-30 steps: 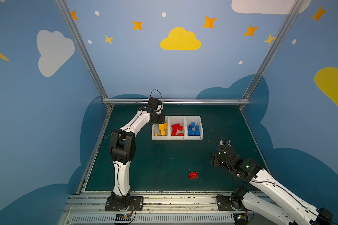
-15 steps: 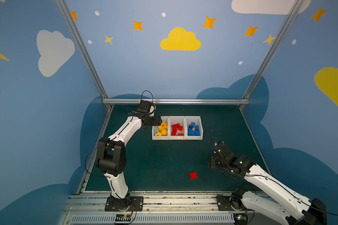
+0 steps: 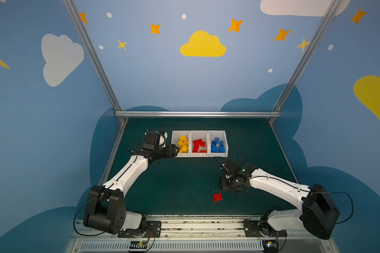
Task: Sort the legos into containers by color
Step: 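Grasp the red brick with the right gripper while the left gripper withdraws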
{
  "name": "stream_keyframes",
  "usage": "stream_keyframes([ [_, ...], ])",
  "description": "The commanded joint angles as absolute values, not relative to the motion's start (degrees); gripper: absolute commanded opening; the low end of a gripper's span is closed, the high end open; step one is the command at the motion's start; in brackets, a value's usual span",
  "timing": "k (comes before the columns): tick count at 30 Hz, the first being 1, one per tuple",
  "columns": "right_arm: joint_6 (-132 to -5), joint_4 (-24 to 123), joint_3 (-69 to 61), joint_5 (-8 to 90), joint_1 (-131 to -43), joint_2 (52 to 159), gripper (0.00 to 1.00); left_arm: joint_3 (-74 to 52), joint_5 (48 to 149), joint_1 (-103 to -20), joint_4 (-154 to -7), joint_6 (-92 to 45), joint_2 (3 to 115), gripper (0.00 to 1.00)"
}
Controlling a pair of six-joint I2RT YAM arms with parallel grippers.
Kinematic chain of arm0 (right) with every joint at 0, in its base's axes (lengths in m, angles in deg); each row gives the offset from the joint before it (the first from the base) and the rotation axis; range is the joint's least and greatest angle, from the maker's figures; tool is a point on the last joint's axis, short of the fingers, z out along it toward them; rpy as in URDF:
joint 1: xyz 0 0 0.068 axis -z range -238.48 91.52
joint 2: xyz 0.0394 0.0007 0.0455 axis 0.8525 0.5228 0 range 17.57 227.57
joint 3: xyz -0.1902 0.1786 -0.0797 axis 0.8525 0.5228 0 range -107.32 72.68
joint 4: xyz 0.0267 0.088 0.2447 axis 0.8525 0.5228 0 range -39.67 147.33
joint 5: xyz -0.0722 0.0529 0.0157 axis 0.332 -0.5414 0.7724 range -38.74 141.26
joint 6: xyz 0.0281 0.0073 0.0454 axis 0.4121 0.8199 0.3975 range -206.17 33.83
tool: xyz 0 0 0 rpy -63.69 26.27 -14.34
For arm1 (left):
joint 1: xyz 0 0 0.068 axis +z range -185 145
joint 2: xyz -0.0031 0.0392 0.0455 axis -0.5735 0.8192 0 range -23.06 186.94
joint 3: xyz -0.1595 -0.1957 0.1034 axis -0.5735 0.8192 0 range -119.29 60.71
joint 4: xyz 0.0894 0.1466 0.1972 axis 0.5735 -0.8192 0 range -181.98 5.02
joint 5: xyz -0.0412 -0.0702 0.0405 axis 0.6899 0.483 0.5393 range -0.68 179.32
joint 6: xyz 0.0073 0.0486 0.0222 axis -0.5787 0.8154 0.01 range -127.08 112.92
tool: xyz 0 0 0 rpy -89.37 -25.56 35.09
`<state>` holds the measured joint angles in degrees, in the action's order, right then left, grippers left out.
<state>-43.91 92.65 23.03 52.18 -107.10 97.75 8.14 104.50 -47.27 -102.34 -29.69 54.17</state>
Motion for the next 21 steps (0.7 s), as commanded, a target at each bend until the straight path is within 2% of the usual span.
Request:
stream_keyframes([
  [1,-43.55,96.61,19.74,51.78,-110.05,101.38,0.67,11.75,103.96,-47.13,-101.88,-30.87,48.36,0.86],
  [11,-43.17,97.25,17.59,51.17,-114.35,108.66,0.67,24.74,99.13,-47.14,-98.39,-35.06,34.19,0.90],
  [16,-43.28,97.44,16.54,51.17,-115.73,111.63,0.65,26.17,98.34,-47.13,-98.75,-35.34,32.50,0.90],
  [21,-43.10,97.61,15.36,51.24,-116.90,114.13,0.59,26.08,98.29,-47.11,-99.18,-35.22,32.54,0.91],
])
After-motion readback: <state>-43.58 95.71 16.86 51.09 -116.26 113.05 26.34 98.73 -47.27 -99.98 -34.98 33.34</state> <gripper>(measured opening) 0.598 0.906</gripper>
